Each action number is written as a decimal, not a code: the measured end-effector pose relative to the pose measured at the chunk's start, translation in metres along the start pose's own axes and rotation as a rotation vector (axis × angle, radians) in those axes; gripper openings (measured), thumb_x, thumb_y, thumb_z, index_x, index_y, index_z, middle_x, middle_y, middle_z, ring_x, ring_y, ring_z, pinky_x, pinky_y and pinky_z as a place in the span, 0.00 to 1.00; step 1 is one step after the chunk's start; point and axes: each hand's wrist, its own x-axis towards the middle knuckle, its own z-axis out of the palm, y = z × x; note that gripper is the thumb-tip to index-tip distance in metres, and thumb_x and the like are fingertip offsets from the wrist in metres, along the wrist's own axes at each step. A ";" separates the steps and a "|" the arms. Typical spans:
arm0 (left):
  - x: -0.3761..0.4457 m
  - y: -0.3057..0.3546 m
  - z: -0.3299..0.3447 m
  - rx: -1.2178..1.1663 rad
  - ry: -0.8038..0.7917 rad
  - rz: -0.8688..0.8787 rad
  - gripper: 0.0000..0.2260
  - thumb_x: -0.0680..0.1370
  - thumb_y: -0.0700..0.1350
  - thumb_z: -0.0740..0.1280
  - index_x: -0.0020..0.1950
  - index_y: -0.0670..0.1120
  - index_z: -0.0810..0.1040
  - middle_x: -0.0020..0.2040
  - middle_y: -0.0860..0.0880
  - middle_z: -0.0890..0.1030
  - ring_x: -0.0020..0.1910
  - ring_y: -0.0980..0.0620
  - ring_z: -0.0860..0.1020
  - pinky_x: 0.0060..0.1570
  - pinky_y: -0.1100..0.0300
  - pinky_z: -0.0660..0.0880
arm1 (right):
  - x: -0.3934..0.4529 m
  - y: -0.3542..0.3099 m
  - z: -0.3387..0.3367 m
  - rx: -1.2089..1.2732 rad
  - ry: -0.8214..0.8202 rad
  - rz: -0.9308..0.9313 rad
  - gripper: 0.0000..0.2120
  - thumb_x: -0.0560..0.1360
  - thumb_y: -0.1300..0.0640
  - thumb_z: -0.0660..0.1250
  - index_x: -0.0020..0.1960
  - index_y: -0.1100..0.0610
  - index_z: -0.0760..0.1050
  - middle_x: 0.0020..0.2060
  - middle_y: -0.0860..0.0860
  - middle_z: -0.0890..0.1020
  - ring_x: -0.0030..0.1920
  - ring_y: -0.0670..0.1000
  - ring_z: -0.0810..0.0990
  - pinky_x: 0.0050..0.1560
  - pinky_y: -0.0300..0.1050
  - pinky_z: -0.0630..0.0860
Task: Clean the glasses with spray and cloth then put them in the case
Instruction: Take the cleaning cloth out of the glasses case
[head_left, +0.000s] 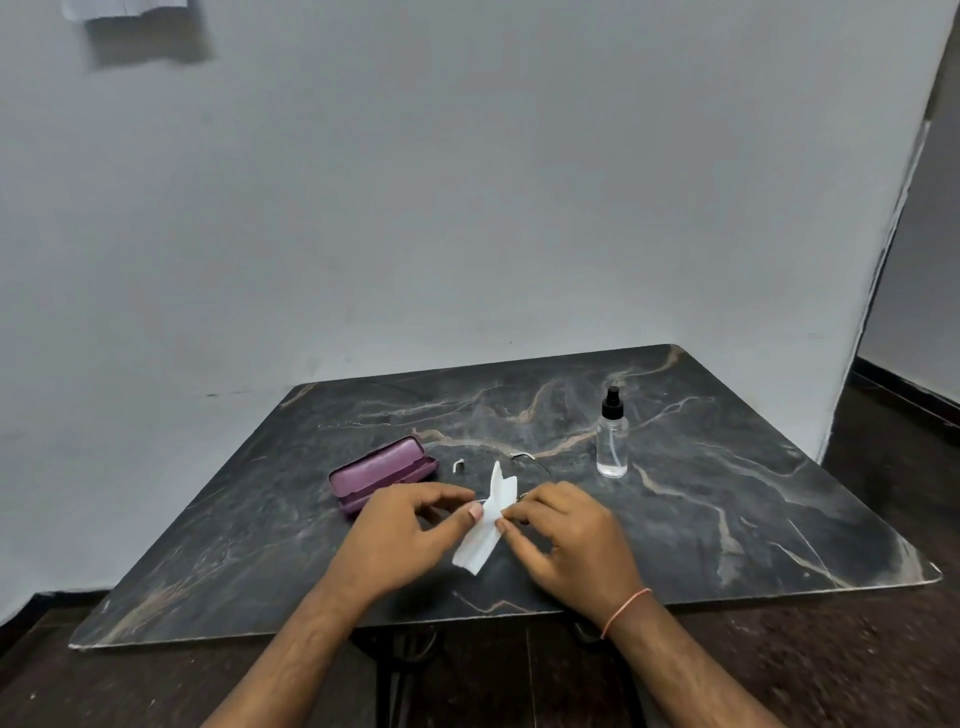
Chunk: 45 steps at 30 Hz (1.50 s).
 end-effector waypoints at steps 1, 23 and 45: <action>0.002 0.000 0.003 -0.020 -0.043 -0.003 0.16 0.74 0.72 0.71 0.55 0.67 0.88 0.52 0.73 0.87 0.52 0.67 0.86 0.53 0.70 0.80 | 0.000 0.000 0.000 -0.007 -0.001 -0.006 0.06 0.80 0.48 0.75 0.50 0.50 0.86 0.44 0.44 0.84 0.43 0.48 0.81 0.42 0.47 0.80; -0.003 -0.042 0.032 -0.863 -0.034 -0.129 0.18 0.75 0.54 0.79 0.55 0.41 0.91 0.63 0.49 0.85 0.63 0.49 0.83 0.66 0.49 0.81 | 0.006 -0.001 0.006 -0.104 -0.095 -0.082 0.26 0.82 0.45 0.71 0.79 0.40 0.72 0.82 0.40 0.69 0.78 0.51 0.71 0.69 0.57 0.74; -0.003 -0.038 0.035 -0.734 0.166 -0.017 0.13 0.72 0.57 0.79 0.51 0.51 0.92 0.61 0.52 0.84 0.59 0.57 0.85 0.52 0.64 0.82 | 0.012 -0.020 0.026 0.420 0.013 0.352 0.13 0.79 0.52 0.75 0.62 0.42 0.87 0.45 0.42 0.87 0.48 0.47 0.85 0.47 0.44 0.82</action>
